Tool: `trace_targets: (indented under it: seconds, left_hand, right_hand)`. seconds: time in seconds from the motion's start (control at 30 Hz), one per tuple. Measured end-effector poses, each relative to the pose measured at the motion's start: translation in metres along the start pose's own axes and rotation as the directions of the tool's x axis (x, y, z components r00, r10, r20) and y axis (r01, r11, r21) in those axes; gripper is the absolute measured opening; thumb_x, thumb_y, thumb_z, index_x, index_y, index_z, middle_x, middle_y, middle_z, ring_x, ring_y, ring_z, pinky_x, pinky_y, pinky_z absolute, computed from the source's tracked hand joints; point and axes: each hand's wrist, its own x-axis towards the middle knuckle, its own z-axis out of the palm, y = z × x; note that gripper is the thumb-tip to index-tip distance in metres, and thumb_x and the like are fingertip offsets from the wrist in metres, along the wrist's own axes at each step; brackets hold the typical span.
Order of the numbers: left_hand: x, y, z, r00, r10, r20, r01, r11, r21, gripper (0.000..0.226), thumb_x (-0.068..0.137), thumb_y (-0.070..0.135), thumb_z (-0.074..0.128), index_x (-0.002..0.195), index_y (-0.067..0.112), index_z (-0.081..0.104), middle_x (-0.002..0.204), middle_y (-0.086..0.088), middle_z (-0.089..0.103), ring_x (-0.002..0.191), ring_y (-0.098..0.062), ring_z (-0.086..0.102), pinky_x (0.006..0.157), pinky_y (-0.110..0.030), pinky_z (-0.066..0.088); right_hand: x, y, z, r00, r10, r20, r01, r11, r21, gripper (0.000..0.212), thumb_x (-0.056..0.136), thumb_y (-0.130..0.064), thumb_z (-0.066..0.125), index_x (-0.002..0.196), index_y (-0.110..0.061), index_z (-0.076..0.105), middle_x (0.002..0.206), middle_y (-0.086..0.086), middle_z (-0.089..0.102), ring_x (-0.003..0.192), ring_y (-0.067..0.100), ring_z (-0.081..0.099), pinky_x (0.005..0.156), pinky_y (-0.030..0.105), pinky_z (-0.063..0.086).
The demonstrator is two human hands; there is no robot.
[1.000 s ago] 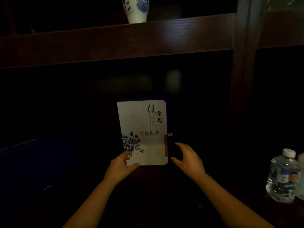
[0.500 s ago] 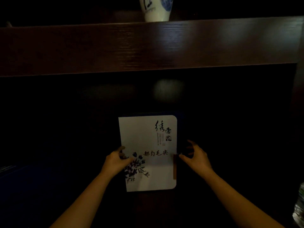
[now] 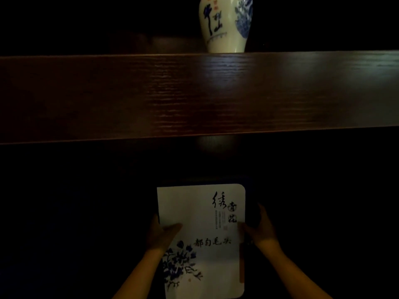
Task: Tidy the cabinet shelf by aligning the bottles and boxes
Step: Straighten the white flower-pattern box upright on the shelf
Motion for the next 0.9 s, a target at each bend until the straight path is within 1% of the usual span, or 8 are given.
trace_targets:
  seconds: [0.07, 0.2, 0.3, 0.4, 0.47, 0.63, 0.8, 0.9]
  left_hand:
    - [0.0, -0.006, 0.004, 1.0, 0.0, -0.026, 0.0, 1.0, -0.016, 0.081, 0.07, 0.009, 0.078, 0.139, 0.007, 0.034, 0.137, -0.021, 0.046, 0.122, -0.038, 0.048, 0.099, -0.043, 0.04]
    - [0.0, -0.014, 0.001, 1.0, 0.008, -0.009, -0.008, 1.0, -0.001, 0.083, 0.07, 0.009, 0.078, 0.14, 0.009, 0.033, 0.139, -0.02, 0.045, 0.125, -0.038, 0.046, 0.102, -0.047, 0.041]
    - [0.001, -0.016, -0.007, 0.999, 0.041, 0.019, -0.041, 0.999, 0.034, 0.076, 0.073, 0.009, 0.076, 0.138, 0.009, 0.037, 0.137, -0.018, 0.049, 0.123, -0.035, 0.049, 0.098, -0.037, 0.039]
    - [0.001, -0.014, -0.014, 0.998, 0.048, 0.04, -0.05, 0.997, 0.053, 0.064, 0.075, 0.01, 0.074, 0.132, 0.008, 0.045, 0.131, -0.018, 0.054, 0.115, -0.032, 0.054, 0.09, -0.031, 0.039]
    - [-0.003, -0.011, -0.018, 0.998, 0.04, 0.048, -0.042, 0.998, 0.043, 0.059, 0.075, 0.011, 0.074, 0.129, 0.008, 0.049, 0.127, -0.017, 0.057, 0.108, -0.027, 0.056, 0.088, -0.03, 0.042]
    - [-0.02, -0.007, -0.032, 0.997, 0.059, 0.043, -0.06, 0.997, 0.041, 0.055, 0.075, 0.011, 0.074, 0.126, 0.009, 0.052, 0.123, -0.017, 0.06, 0.098, -0.021, 0.056, 0.086, -0.03, 0.044]
    - [-0.038, -0.007, -0.053, 0.994, 0.09, 0.062, -0.093, 0.995, 0.044, 0.054, 0.077, 0.01, 0.072, 0.126, 0.008, 0.052, 0.126, -0.015, 0.059, 0.109, -0.026, 0.057, 0.092, -0.032, 0.044]
    - [-0.049, -0.009, -0.061, 0.989, 0.136, 0.06, -0.141, 0.986, 0.089, 0.055, 0.075, 0.012, 0.074, 0.126, 0.008, 0.053, 0.123, -0.014, 0.061, 0.103, -0.021, 0.058, 0.093, -0.032, 0.045]
  right_hand:
    - [0.002, 0.008, 0.004, 0.999, 0.034, -0.002, -0.034, 0.999, -0.007, 0.083, 0.072, -0.01, 0.075, 0.141, -0.015, 0.03, 0.141, 0.017, 0.043, 0.128, 0.033, 0.042, 0.101, 0.046, 0.042]
    - [0.002, 0.021, 0.005, 0.995, 0.091, -0.029, -0.091, 0.996, -0.002, 0.076, 0.075, -0.005, 0.071, 0.139, -0.012, 0.032, 0.138, 0.018, 0.045, 0.125, 0.033, 0.044, 0.093, 0.037, 0.041]
    - [0.002, 0.02, 0.003, 0.992, 0.111, -0.052, -0.11, 0.994, 0.023, 0.072, 0.074, -0.002, 0.071, 0.136, -0.009, 0.036, 0.134, 0.02, 0.049, 0.121, 0.034, 0.047, 0.087, 0.034, 0.04]
    - [0.0, 0.016, 0.001, 0.989, 0.139, -0.045, -0.137, 0.989, 0.048, 0.073, 0.074, -0.001, 0.071, 0.137, -0.009, 0.034, 0.137, 0.019, 0.046, 0.124, 0.035, 0.045, 0.098, 0.045, 0.043]
    - [-0.004, 0.015, -0.001, 0.988, 0.147, -0.051, -0.145, 0.989, 0.04, 0.074, 0.074, -0.002, 0.07, 0.138, -0.011, 0.033, 0.137, 0.019, 0.045, 0.125, 0.035, 0.044, 0.099, 0.049, 0.044]
    - [-0.021, 0.009, -0.009, 0.99, 0.126, -0.063, -0.126, 0.992, -0.002, 0.075, 0.074, -0.007, 0.073, 0.137, -0.013, 0.035, 0.137, 0.017, 0.046, 0.124, 0.032, 0.045, 0.096, 0.038, 0.042]
    - [-0.046, 0.005, -0.021, 0.992, 0.075, -0.102, -0.082, 0.995, -0.065, 0.075, 0.071, -0.009, 0.076, 0.136, -0.012, 0.038, 0.133, 0.019, 0.05, 0.121, 0.033, 0.048, 0.088, 0.033, 0.043]
    - [-0.058, 0.001, -0.025, 0.99, 0.089, -0.106, -0.093, 0.995, -0.038, 0.076, 0.072, -0.011, 0.075, 0.137, -0.015, 0.036, 0.136, 0.015, 0.048, 0.122, 0.032, 0.047, 0.083, 0.031, 0.041]
